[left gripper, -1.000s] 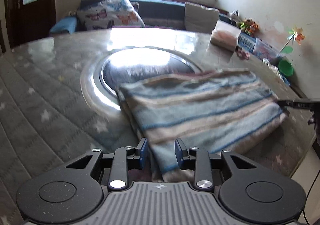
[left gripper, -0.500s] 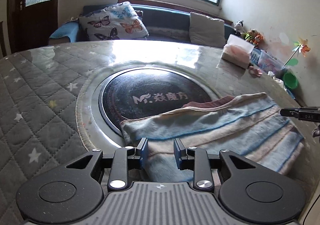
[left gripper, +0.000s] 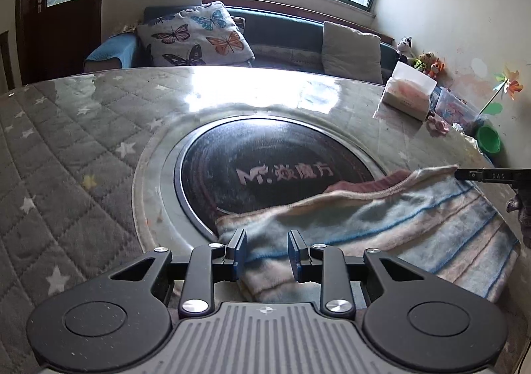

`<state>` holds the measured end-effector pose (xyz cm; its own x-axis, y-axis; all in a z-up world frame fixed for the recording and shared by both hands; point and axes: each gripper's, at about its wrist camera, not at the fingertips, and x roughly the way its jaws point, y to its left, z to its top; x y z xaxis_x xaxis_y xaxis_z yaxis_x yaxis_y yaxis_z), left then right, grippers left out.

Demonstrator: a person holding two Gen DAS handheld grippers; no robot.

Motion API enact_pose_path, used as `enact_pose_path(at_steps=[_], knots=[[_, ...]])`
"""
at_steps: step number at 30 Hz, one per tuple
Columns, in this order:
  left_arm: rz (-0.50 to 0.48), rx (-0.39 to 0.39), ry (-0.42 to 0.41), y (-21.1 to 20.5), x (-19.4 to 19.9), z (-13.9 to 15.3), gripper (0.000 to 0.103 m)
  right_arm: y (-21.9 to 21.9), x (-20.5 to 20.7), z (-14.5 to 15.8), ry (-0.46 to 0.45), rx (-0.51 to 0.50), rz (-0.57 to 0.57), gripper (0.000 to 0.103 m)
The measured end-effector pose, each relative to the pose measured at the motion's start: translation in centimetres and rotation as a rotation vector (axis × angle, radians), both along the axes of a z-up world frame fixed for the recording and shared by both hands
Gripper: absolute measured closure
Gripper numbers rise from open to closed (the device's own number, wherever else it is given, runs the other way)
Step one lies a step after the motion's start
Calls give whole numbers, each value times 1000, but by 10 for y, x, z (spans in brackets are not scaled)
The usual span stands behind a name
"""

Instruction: Fold clothes

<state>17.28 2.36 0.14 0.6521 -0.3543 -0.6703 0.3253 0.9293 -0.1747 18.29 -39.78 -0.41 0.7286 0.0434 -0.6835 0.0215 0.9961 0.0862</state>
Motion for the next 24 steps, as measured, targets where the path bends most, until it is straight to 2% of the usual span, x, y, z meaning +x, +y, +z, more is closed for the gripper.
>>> enact_pose_path(at_steps=[5, 9, 10, 11, 13, 15, 18, 23, 24], knots=[[19, 22, 23, 3, 11, -9, 73, -3, 7, -4, 3, -2, -4, 89], [44, 24, 17, 8, 8, -3, 72, 12, -2, 3, -4, -69, 18, 82], [48, 26, 12, 10, 6, -1, 69, 17, -6, 6, -8, -83, 32, 80], [54, 27, 7, 11, 3, 1, 60, 26, -12, 11, -17, -94, 61, 76], [72, 32, -1, 14, -1, 6, 51, 44, -25, 20, -35, -116, 121, 68], [87, 31, -8, 18, -6, 10, 47, 64, -37, 26, -43, -122, 184, 62], [112, 30, -17, 25, -15, 15, 34, 91, -52, 34, -49, -128, 270, 54], [154, 21, -28, 40, -31, 19, 16, 157, -82, 40, -65, -150, 469, 46], [165, 17, -24, 44, -33, 18, 16, 176, -90, 41, -68, -157, 527, 45]])
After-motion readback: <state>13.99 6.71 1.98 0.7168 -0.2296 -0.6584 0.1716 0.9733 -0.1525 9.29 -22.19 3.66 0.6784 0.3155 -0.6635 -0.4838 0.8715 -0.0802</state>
